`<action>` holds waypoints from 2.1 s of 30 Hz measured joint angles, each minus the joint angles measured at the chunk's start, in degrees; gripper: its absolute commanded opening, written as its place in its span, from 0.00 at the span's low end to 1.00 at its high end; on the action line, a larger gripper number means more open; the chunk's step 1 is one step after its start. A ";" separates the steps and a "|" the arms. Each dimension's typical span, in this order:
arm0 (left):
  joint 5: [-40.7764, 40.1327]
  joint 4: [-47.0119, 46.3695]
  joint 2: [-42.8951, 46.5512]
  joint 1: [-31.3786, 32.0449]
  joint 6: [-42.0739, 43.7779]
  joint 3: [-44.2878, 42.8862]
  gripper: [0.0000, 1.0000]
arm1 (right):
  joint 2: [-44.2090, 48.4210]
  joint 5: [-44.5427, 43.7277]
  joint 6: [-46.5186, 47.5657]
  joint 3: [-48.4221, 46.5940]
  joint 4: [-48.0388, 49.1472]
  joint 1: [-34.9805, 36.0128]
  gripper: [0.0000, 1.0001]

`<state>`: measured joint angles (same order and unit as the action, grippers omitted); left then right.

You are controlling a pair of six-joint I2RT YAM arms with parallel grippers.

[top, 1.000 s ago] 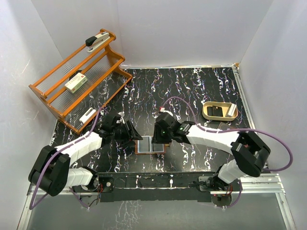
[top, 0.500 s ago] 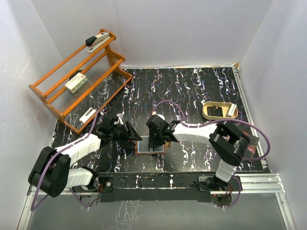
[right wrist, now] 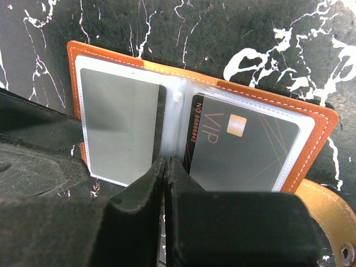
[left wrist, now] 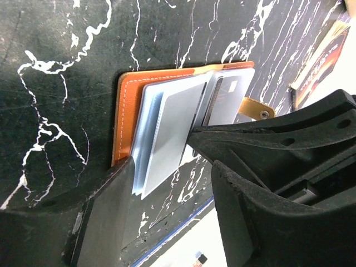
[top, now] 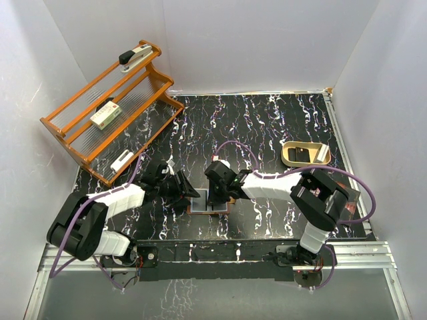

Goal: Put the credit cards into the card holder
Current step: Turn over the card slot in the card holder.

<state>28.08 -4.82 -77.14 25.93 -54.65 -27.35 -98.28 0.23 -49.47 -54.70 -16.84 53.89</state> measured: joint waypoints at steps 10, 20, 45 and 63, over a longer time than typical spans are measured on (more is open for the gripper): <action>1.57 -2.97 -1.16 -0.02 0.20 0.07 0.46 | 0.11 0.07 -0.15 0.24 0.42 -0.02 0.00; 3.89 -3.82 -1.03 0.00 -0.42 0.02 0.34 | 0.52 0.09 -0.17 0.94 1.33 -0.02 0.00; 4.57 -6.86 -4.33 6.25 -3.91 -5.20 0.42 | 14.97 -14.08 3.78 0.90 -9.79 -0.68 0.32; -1.92 -0.72 -5.46 12.26 -0.17 -9.86 0.49 | 19.67 -19.91 21.92 -11.17 -17.16 -31.30 0.44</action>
<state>26.15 -5.54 -82.61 38.20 -54.83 -37.21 -78.61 -19.68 -27.55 -65.87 -34.00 22.59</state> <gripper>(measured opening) 0.461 0.429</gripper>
